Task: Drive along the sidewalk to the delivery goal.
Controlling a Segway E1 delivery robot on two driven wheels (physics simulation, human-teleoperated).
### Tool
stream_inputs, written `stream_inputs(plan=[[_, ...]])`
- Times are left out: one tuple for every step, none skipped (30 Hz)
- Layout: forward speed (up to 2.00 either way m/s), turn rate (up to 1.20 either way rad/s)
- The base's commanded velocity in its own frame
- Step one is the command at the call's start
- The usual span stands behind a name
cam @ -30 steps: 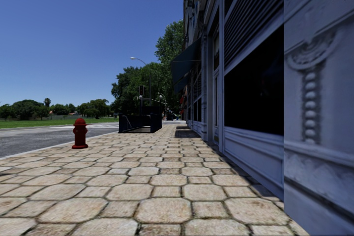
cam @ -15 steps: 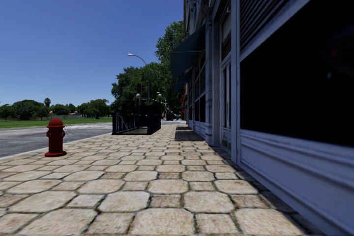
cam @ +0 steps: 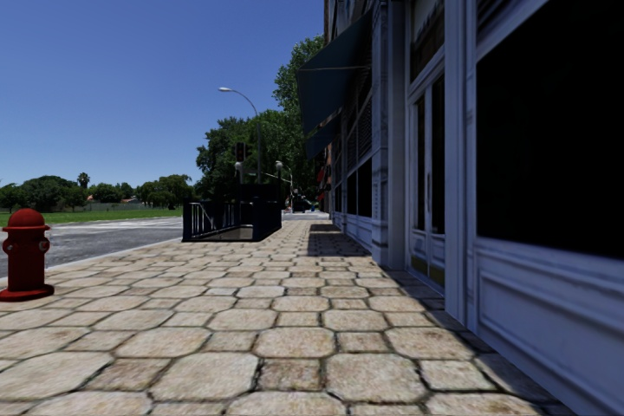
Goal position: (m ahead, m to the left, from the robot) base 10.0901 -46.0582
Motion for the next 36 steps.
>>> stream_inputs(plan=[[2.00, 0.00], [2.00, 0.00], [2.00, 0.00], [2.00, 0.00], [2.00, 0.00], [2.00, 0.00], [2.00, 0.00], [2.00, 0.00], [2.00, 0.00], [2.00, 0.00], [2.00, 0.00], [2.00, 0.00], [2.00, 0.00], [2.00, 0.00], [2.00, 0.00], [2.00, 0.00], [2.00, 0.00], [2.00, 0.00], [2.00, 0.00], [2.00, 0.00], [2.00, 0.00], [2.00, 0.00], [2.00, 0.00], [2.00, 0.00], [2.00, 0.00], [2.00, 0.00], [2.00, 0.00], [2.00, 0.00], [2.00, 0.00], [2.00, 0.00], [2.00, 0.00], [2.00, 0.00], [2.00, 0.00], [2.00, 0.00], [2.00, 0.00], [2.00, 0.00]])
